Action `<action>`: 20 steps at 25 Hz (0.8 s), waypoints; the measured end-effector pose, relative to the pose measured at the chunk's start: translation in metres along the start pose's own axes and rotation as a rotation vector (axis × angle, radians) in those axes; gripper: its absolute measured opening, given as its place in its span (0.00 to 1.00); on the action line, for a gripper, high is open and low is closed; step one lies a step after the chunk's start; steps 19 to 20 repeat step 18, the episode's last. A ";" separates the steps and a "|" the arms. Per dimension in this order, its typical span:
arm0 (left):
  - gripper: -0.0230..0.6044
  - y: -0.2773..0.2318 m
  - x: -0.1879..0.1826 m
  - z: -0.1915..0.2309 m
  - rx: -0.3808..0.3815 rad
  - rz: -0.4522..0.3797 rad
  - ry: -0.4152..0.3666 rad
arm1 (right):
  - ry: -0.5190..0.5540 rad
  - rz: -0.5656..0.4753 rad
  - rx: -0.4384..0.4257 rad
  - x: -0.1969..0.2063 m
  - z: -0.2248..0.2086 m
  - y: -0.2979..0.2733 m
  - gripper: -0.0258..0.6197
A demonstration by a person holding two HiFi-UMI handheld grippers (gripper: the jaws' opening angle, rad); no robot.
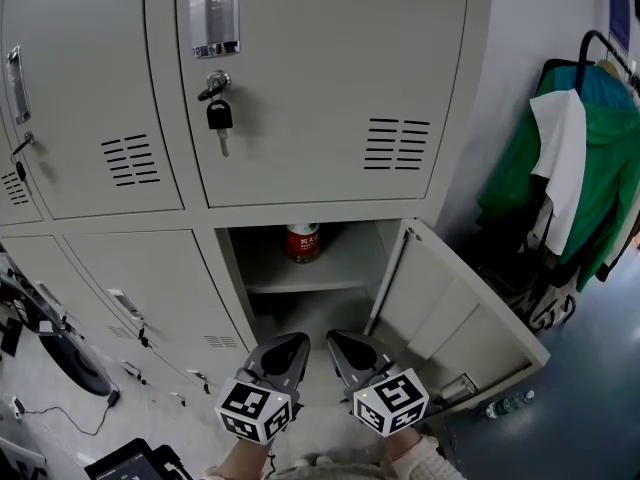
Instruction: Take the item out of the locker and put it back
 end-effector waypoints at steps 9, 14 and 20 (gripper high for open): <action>0.05 -0.002 0.005 -0.002 0.028 0.019 0.020 | -0.022 0.023 -0.023 0.005 0.001 -0.006 0.04; 0.05 0.001 0.004 0.002 0.030 0.015 0.043 | -0.021 0.024 -0.028 0.004 0.003 -0.005 0.04; 0.05 0.004 0.004 0.002 0.038 0.009 0.058 | -0.020 0.022 -0.027 0.003 0.005 -0.004 0.04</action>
Point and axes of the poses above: the fingertips, and each gripper's own axes: y backward along the fingers, z to its left, x out of its underside, the point moved 8 cm from there along y, backward along the fingers, and after that the axes turned 11 degrees about -x, right-handed, at the moved point
